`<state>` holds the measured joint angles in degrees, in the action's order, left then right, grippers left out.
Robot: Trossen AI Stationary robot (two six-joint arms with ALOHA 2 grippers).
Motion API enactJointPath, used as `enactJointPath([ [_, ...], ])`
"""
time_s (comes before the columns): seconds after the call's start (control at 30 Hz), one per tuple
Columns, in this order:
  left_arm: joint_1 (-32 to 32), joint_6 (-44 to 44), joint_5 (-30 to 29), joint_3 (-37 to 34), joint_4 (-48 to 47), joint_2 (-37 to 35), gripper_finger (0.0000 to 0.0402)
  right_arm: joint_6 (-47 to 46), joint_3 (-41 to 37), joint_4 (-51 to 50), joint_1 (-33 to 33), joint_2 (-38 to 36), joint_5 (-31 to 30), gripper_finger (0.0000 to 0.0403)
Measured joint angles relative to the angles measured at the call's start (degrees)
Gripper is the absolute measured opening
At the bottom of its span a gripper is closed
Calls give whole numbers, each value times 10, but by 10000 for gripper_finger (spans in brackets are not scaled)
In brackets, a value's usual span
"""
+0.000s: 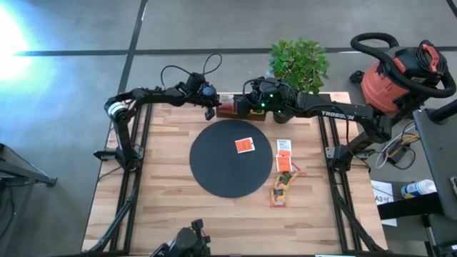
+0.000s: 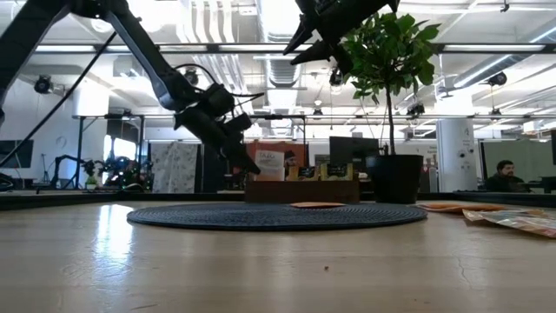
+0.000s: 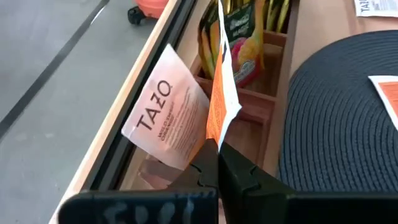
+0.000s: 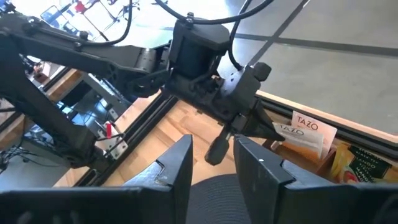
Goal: Pick & Place Tea
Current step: Put the white tea bag into the left section of the brown wooden organizer
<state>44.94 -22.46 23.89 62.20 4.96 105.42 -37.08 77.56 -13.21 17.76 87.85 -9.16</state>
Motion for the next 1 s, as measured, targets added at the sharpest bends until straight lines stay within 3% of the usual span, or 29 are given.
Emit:
enactJointPath([
  [0.83,-1,48,11,-1,-63,10,0,-3,0,0,0,0,-30,114],
  [1.0,-1,62,2,-2,-63,6,20,-2,-4,0,0,0,-30,114],
])
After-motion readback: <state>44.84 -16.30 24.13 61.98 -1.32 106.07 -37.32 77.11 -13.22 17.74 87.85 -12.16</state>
